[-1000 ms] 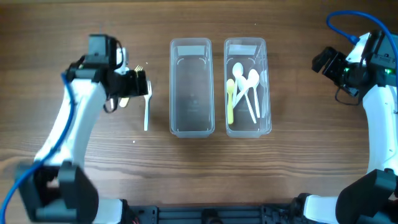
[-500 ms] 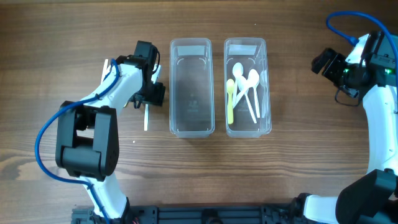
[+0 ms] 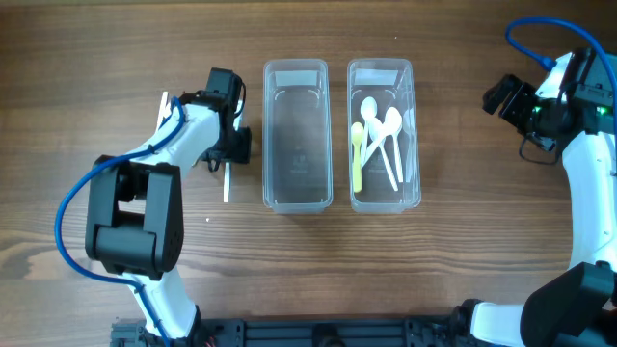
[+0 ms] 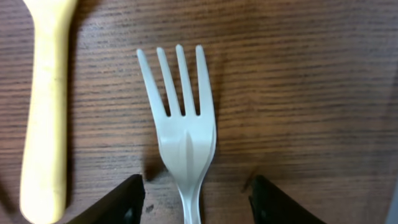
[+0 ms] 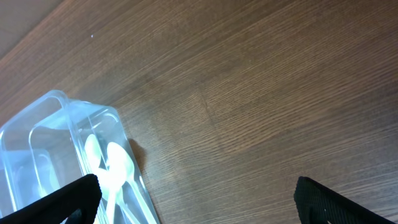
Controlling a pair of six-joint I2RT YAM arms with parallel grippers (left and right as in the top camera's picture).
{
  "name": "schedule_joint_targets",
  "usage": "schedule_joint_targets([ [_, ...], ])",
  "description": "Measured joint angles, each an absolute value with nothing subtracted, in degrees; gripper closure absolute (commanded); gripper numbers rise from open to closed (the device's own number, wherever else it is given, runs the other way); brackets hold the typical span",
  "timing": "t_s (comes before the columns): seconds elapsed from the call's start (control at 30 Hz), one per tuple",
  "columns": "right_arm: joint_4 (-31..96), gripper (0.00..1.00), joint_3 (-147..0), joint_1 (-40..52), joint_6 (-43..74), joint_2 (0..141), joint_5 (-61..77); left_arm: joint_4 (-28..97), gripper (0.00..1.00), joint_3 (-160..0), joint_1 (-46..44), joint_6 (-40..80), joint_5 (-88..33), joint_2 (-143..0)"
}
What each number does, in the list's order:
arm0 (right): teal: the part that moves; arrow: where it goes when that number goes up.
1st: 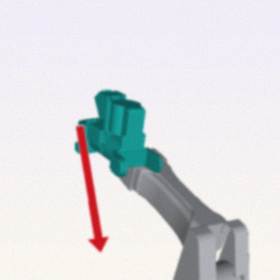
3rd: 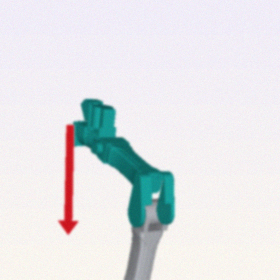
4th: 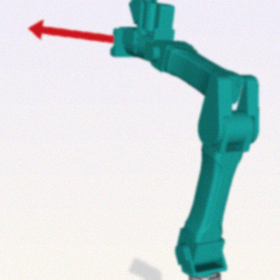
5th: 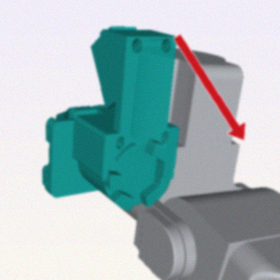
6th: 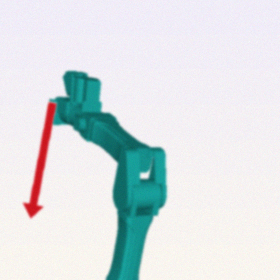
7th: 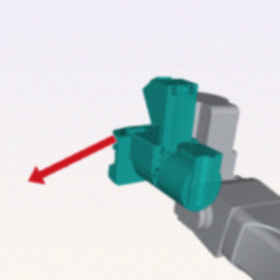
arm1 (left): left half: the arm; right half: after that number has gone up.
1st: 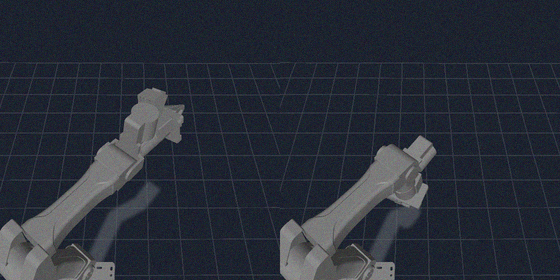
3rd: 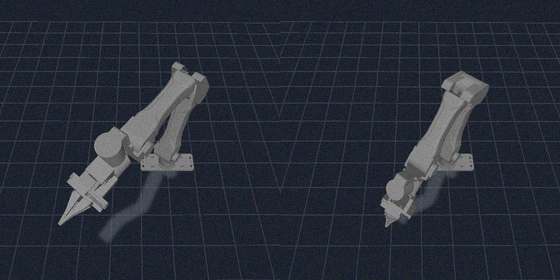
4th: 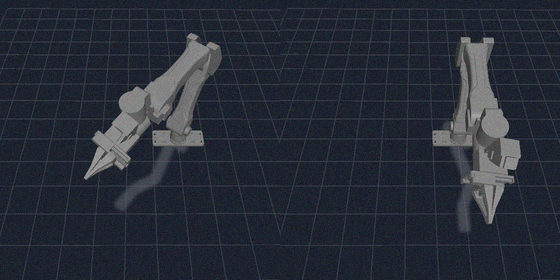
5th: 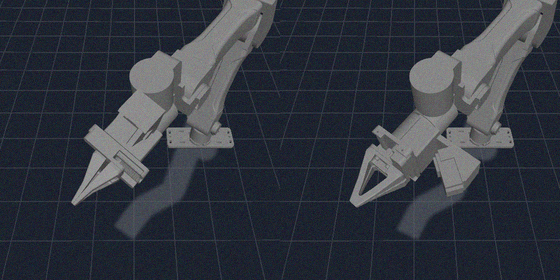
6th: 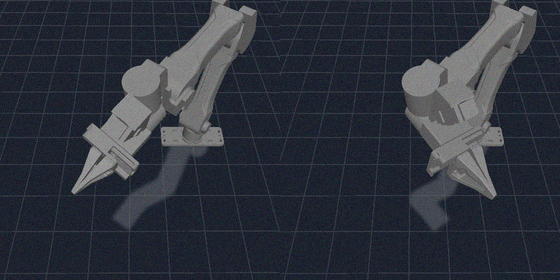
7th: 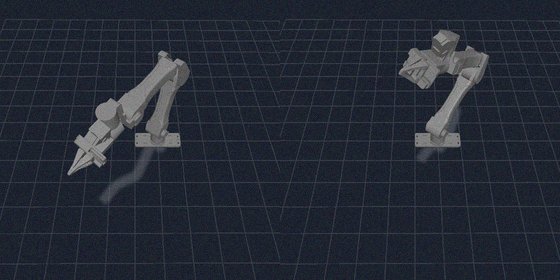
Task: Pack container
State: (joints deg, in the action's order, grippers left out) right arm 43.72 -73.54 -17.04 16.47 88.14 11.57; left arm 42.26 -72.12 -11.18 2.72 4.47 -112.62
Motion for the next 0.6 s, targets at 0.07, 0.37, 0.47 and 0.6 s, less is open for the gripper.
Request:
schedule_joint_targets([
  [0.07, 43.72, 0.0, -73.54, -17.04, 16.47, 88.14, 11.57, 41.34, 0.55, -71.55, -11.18, 2.9, 4.45, -112.62],
  [0.37, 43.97, 0.01, -73.54, -17.04, 16.47, 88.14, 11.57, 39.13, 0.96, -70.7, -11.2, 3.42, 3.14, -112.49],
  [0.47, 44.16, 0.01, -73.54, -17.04, 16.47, 88.14, 11.57, 39.4, 0.96, -70.7, -11.2, 3.51, 3.16, -112.4],
  [0.6, 44.16, 0.01, -73.54, -17.04, 16.47, 88.14, 11.57, 42.85, 0.96, -70.76, -11.2, 3.53, 3.4, -111.68],
])
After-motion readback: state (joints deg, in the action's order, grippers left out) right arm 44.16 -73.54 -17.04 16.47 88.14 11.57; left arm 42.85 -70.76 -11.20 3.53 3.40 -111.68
